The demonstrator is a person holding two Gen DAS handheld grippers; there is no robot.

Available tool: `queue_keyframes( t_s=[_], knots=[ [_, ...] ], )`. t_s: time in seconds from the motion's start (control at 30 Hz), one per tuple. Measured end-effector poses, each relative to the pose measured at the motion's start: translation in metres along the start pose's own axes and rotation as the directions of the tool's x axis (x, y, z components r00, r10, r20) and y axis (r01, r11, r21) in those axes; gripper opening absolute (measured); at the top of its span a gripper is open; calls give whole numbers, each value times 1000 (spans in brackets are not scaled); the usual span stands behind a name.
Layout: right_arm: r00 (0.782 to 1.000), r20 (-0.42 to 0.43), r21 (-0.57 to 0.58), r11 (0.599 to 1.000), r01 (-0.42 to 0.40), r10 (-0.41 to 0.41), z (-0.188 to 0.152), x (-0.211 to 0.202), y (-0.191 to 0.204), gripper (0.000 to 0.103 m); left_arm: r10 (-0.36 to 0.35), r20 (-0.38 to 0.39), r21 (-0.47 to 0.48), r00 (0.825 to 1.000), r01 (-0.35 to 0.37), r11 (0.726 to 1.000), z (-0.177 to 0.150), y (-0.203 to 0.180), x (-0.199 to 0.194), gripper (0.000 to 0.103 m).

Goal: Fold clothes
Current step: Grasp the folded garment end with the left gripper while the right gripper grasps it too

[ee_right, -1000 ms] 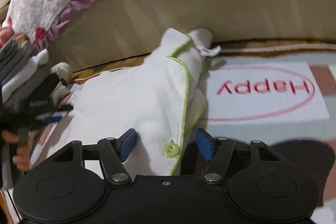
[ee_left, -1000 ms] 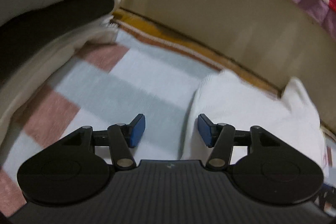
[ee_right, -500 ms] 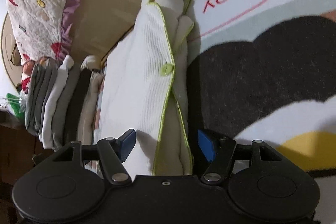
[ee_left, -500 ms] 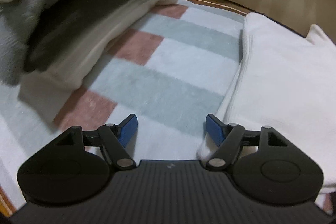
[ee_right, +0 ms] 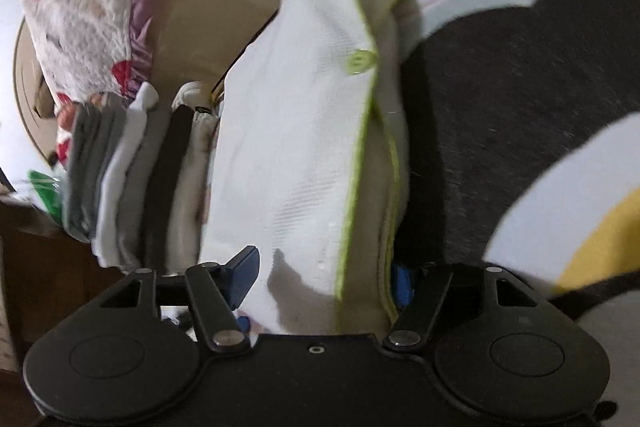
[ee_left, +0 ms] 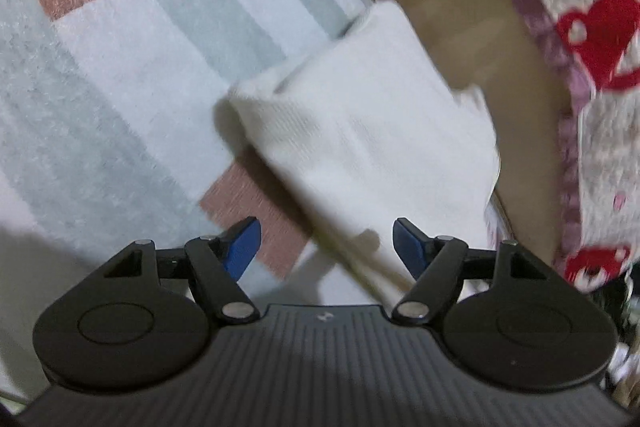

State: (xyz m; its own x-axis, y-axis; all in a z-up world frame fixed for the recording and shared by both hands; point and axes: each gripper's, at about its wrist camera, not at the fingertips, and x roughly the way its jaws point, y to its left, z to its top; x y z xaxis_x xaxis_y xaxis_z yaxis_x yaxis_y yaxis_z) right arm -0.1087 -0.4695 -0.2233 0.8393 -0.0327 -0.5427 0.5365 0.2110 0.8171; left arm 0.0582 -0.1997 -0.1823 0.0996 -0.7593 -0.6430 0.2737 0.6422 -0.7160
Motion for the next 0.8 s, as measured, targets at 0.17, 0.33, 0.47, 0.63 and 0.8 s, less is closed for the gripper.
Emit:
queue_keyframes(
  t_s=[0.17,0.33,0.47,0.63,0.8],
  knots=[
    [971,36,273,933,-236,235,18,-7,-1,28,-47,-13,-151,999,45,988,-2,-5,12,73],
    [974,44,229,947,-225,220,42,-21,32,27,-139,-30,-320,990,123,939,-28,-2,24,76],
    [972,32,268,934,-234,234,48,-20,31,27,-124,88,-393,988,149,907,-39,-9,23,79],
    [959,36,283,918,-279,280,42,-31,18,26,-26,273,-330,962,119,936,-28,-25,21,83],
    [972,11,260,938,-229,234,25,-40,-3,26,43,320,-198,946,22,980,-16,-32,25,17]
  ],
)
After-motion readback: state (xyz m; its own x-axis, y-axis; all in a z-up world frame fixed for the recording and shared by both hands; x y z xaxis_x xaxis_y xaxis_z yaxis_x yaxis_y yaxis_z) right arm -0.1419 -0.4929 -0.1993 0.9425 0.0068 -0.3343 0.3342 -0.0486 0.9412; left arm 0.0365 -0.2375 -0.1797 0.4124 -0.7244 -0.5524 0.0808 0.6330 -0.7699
